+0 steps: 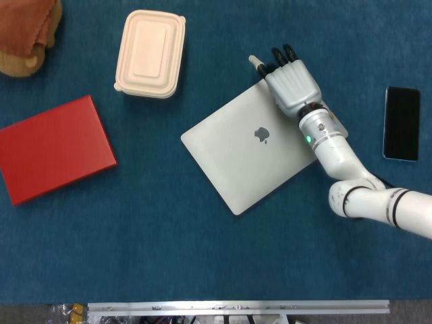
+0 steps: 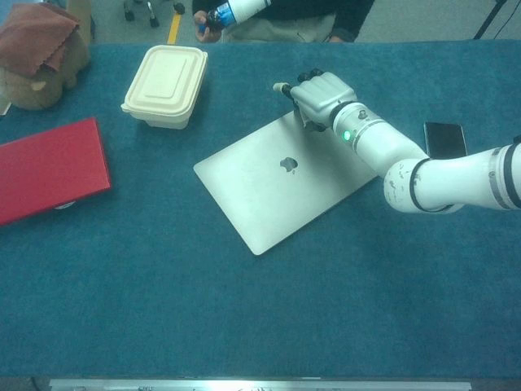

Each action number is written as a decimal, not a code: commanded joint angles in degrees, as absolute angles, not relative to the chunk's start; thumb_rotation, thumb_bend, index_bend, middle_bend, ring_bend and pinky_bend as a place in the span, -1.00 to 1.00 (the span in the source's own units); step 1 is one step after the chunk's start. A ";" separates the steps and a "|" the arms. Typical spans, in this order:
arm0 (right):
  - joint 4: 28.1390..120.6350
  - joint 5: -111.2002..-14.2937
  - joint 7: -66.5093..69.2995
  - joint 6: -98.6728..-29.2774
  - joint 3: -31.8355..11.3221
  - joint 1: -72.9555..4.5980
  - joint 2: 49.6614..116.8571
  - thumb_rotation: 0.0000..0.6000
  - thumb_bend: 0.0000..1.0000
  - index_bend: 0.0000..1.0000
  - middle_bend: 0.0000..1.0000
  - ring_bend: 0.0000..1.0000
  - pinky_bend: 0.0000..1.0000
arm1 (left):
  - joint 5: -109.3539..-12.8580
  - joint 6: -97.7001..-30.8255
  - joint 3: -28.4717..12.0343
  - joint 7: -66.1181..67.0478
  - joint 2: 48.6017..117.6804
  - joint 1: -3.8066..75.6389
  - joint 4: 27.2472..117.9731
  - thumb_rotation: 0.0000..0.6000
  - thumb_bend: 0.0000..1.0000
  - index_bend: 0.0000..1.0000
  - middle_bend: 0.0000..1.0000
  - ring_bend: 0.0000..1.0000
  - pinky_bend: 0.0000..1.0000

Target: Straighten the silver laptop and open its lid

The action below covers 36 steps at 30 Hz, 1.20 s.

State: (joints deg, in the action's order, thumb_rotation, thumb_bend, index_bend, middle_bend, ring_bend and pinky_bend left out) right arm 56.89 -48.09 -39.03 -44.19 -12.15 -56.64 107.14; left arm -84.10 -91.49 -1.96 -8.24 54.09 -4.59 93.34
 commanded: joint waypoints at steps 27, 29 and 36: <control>87.18 -53.72 -33.22 -57.93 -12.64 -47.97 86.14 1.00 0.14 -1.00 -0.44 -0.90 -0.92 | -96.58 -83.42 3.04 -2.29 48.55 1.24 100.91 1.00 -0.72 -1.00 -1.00 -1.00 -1.00; 87.33 -54.40 -32.25 -58.27 -12.86 -47.68 85.28 1.00 -0.04 -1.00 -0.46 -0.90 -0.92 | -98.23 -81.60 3.93 -0.48 47.88 2.18 102.70 1.00 -0.72 -1.00 -1.00 -1.00 -1.00; 86.77 -55.96 -29.51 -58.72 -13.04 -46.84 83.65 1.00 -0.24 -1.00 -0.47 -0.90 -0.92 | -101.80 -74.90 6.53 4.84 47.16 5.09 109.03 1.00 -0.73 -1.00 -1.00 -1.00 -1.00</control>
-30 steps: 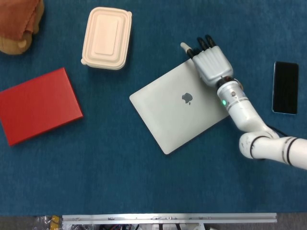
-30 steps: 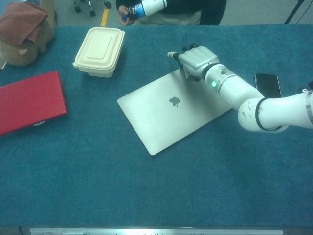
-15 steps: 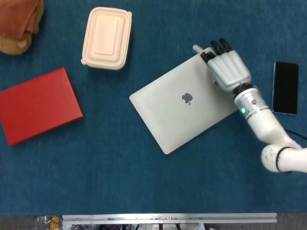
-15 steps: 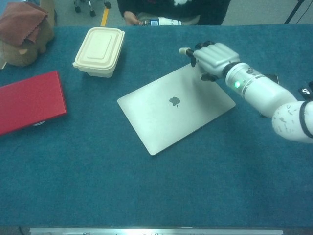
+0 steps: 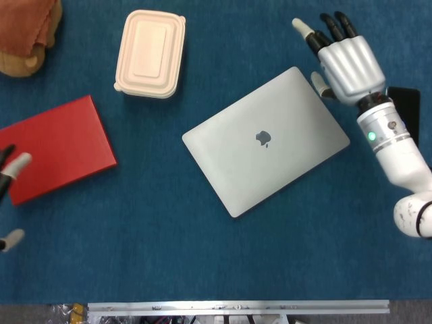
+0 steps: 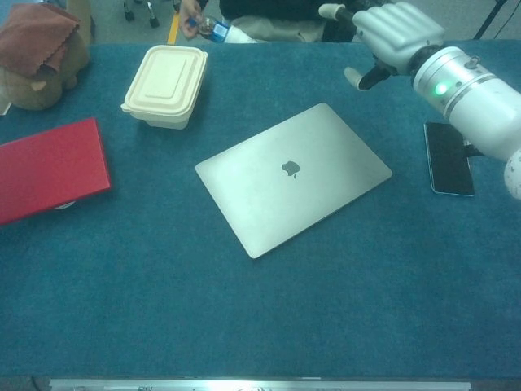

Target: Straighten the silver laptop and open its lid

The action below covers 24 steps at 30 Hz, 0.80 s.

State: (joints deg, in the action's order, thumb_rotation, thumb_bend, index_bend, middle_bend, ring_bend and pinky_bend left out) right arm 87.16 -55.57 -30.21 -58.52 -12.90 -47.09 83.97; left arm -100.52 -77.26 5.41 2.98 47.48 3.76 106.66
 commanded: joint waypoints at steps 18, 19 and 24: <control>81.92 -56.74 -25.40 -58.48 -14.72 -46.64 82.19 1.00 -0.42 -1.00 -0.51 -0.91 -0.92 | -97.32 -58.94 4.56 18.00 57.71 14.11 118.02 1.00 -0.72 -1.00 -1.00 -1.00 -1.00; 81.76 -56.75 -25.23 -58.45 -14.76 -46.59 82.09 1.00 -0.42 -1.00 -0.52 -0.91 -0.92 | -96.74 -58.36 4.26 18.37 58.48 14.60 118.05 1.00 -0.72 -1.00 -1.00 -1.00 -1.00; 80.83 -56.73 -24.53 -58.18 -15.05 -46.51 81.62 1.00 -0.42 -1.00 -0.52 -0.91 -0.92 | -93.58 -55.31 2.67 20.45 62.45 17.34 118.07 0.99 -0.72 -1.00 -1.00 -1.00 -1.00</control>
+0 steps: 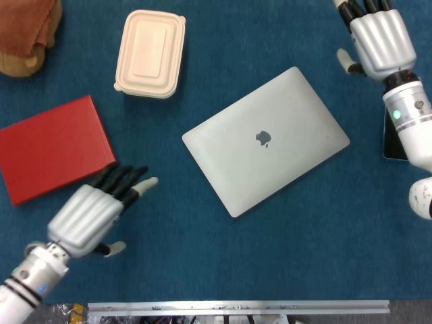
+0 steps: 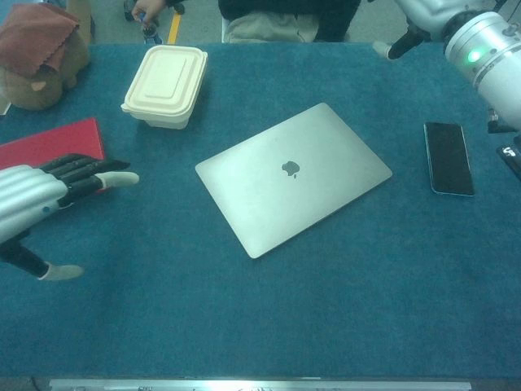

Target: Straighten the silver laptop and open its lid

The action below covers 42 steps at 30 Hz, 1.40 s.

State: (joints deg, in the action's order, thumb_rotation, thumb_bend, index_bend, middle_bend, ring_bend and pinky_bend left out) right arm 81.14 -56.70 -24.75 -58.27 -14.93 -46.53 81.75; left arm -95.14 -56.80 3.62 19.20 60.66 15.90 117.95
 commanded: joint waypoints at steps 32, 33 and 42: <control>74.23 -55.62 -21.86 -56.17 -16.27 -46.61 81.34 1.00 -0.42 -1.00 -0.56 -0.92 -0.92 | -64.51 -51.65 -4.48 40.07 92.99 32.76 110.14 1.00 -0.73 -1.00 -1.00 -1.00 -1.00; 74.00 -55.49 -21.87 -56.10 -16.33 -46.66 81.40 1.00 -0.42 -1.00 -0.56 -0.92 -0.92 | -63.98 -51.90 -4.68 40.25 93.66 33.17 109.93 1.00 -0.73 -1.00 -1.00 -1.00 -1.00; 71.45 -54.30 -21.79 -55.35 -16.91 -47.05 82.01 1.00 -0.42 -1.00 -0.56 -0.92 -0.92 | -60.05 -53.47 -5.69 40.25 100.33 36.71 106.07 1.00 -0.73 -1.00 -1.00 -1.00 -1.00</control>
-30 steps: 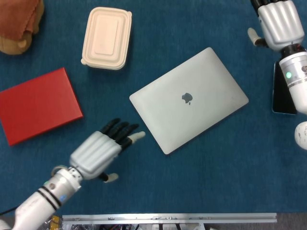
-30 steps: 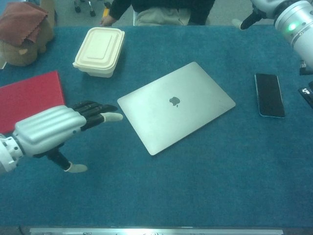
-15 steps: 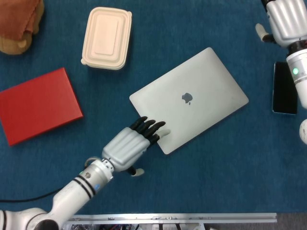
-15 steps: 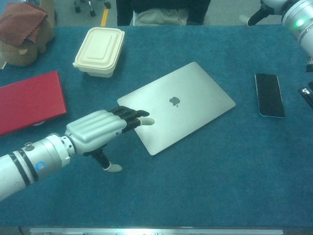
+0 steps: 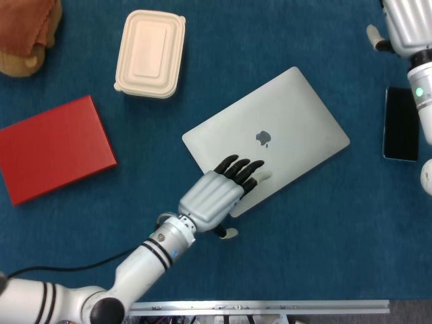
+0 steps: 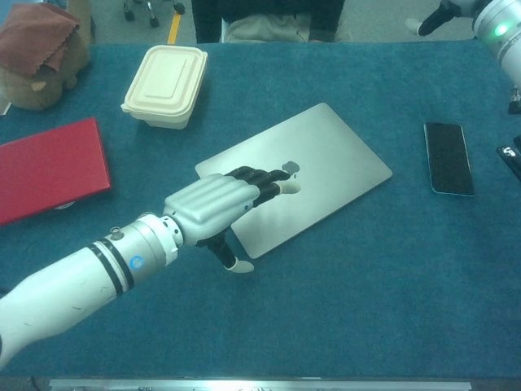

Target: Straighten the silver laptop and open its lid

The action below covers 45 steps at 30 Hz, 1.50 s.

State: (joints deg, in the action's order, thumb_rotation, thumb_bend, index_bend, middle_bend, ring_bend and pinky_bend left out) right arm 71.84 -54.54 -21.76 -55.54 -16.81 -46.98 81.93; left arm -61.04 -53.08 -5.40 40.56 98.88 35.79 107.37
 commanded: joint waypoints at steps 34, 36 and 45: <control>69.95 -54.17 -20.75 -54.84 -17.41 -46.72 80.95 1.00 -0.42 -1.00 -0.57 -0.92 -0.92 | -59.17 -54.32 -5.47 33.52 110.64 42.31 88.83 1.00 -0.73 -1.00 -1.00 -1.00 -1.00; 70.17 -54.18 -20.92 -54.98 -17.40 -46.72 80.95 1.00 -0.42 -1.00 -0.57 -0.92 -0.92 | -59.38 -54.45 -5.17 33.12 110.49 42.20 88.44 1.00 -0.73 -1.00 -1.00 -1.00 -1.00; 71.21 -53.89 -21.57 -55.65 -17.52 -46.60 80.83 1.00 -0.42 -1.00 -0.57 -0.92 -0.92 | -60.03 -55.13 -3.85 32.75 109.31 41.62 87.57 1.00 -0.73 -1.00 -1.00 -1.00 -1.00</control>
State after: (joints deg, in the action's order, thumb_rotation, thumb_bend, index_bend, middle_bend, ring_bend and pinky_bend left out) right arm 71.17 -53.91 -21.54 -55.61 -17.50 -46.61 80.85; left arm -59.93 -55.04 -3.97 32.79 109.43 41.71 87.61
